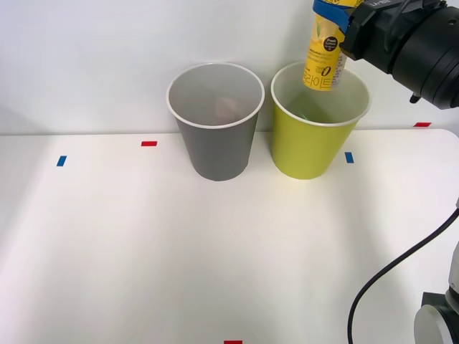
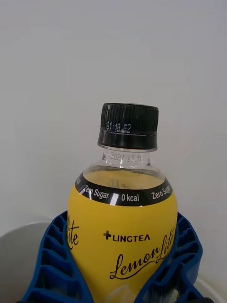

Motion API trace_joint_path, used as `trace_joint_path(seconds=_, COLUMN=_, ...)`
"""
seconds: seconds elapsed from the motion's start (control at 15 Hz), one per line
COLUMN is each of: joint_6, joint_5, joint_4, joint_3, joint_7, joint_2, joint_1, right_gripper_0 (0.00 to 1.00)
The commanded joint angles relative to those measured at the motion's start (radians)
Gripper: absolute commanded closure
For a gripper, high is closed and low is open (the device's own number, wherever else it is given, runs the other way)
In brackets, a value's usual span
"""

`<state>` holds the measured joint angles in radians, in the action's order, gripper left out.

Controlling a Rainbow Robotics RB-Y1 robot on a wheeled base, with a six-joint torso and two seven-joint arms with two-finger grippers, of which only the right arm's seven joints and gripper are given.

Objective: Put cans in the gray bin, plastic bottles in the light green bin

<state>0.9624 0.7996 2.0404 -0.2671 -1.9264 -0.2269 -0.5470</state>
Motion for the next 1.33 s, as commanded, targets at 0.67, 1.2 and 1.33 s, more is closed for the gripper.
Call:
trace_joint_path(seconds=0.67, joint_6=-0.197, joint_5=-0.238, joint_4=-0.135, joint_3=0.088, joint_7=0.178, joint_2=0.001, joint_1=-0.013, right_gripper_0=1.00)
trace_joint_path(seconds=1.2, joint_6=-0.263, joint_5=-0.261, joint_4=-0.216, joint_3=0.118, joint_7=0.162, joint_2=0.001, joint_1=-0.028, right_gripper_0=0.01)
trace_joint_path(seconds=1.33, joint_6=-0.269, joint_5=-0.261, joint_4=-0.215, joint_3=0.132, joint_7=0.158, joint_2=0.001, joint_1=-0.028, right_gripper_0=0.00)
